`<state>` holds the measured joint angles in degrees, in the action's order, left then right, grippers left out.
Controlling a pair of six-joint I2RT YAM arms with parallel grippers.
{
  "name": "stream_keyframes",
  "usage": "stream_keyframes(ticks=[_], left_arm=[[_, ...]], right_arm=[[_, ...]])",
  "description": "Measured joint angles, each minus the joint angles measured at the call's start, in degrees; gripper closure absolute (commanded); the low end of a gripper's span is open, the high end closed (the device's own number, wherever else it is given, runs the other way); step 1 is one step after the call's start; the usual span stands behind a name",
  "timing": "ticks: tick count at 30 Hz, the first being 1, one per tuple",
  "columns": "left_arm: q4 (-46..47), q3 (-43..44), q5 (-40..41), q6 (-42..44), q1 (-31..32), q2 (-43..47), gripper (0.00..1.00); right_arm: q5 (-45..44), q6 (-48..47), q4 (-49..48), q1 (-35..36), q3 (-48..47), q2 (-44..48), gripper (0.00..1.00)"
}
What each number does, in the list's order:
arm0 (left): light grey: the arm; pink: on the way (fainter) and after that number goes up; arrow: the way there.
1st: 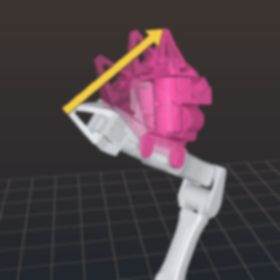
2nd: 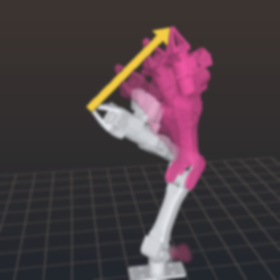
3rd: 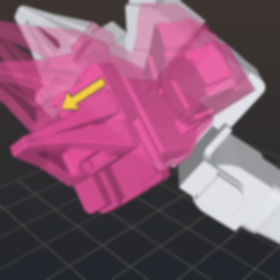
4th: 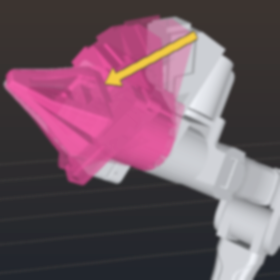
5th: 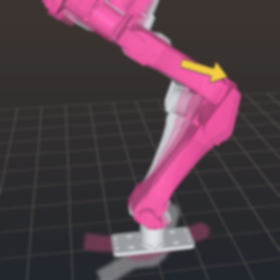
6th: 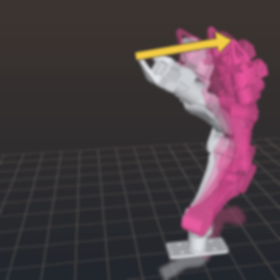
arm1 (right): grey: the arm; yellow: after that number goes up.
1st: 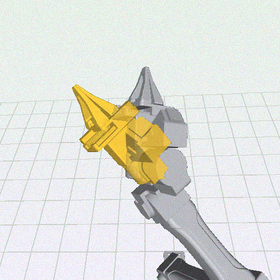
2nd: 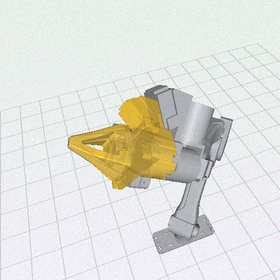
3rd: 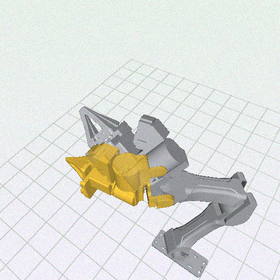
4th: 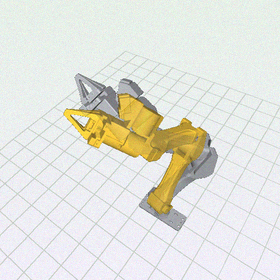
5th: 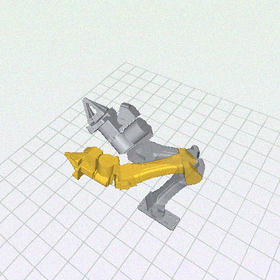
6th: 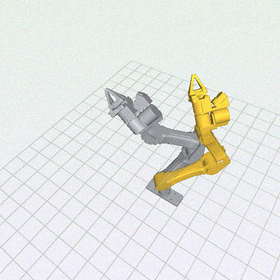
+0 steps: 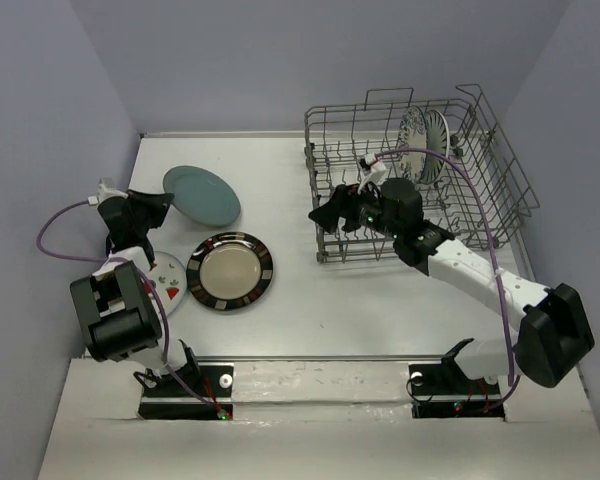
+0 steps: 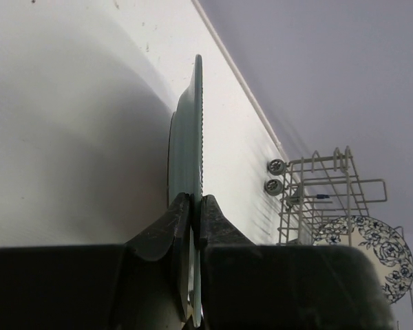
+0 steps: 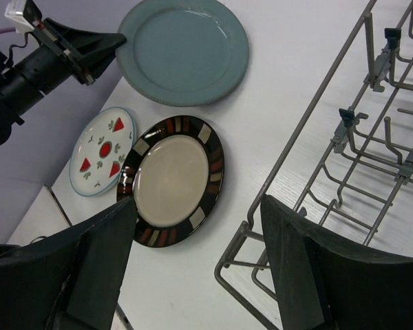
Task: Load the plates into the dish rack
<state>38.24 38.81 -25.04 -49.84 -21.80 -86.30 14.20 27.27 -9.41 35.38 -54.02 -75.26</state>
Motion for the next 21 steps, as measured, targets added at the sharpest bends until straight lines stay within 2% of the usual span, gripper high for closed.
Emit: stream_keyframes(ticks=[7,17,21], left_arm=[[3.5,-0.33,-1.46,-2.12,0.11,3.58,0.94],[5.42,-0.81,-3.3,-4.96,0.85,4.02,0.94],[5.29,-0.96,-3.74,-6.16,1.97,7.21,0.94]], right_arm=[[1.95,-0.5,0.55,0.28,-4.87,-6.08,0.2],[5.97,-2.25,3.48,0.61,-21.11,-20.37,0.09],[7.04,-2.34,5.11,0.72,-26.67,-24.85,0.06]])
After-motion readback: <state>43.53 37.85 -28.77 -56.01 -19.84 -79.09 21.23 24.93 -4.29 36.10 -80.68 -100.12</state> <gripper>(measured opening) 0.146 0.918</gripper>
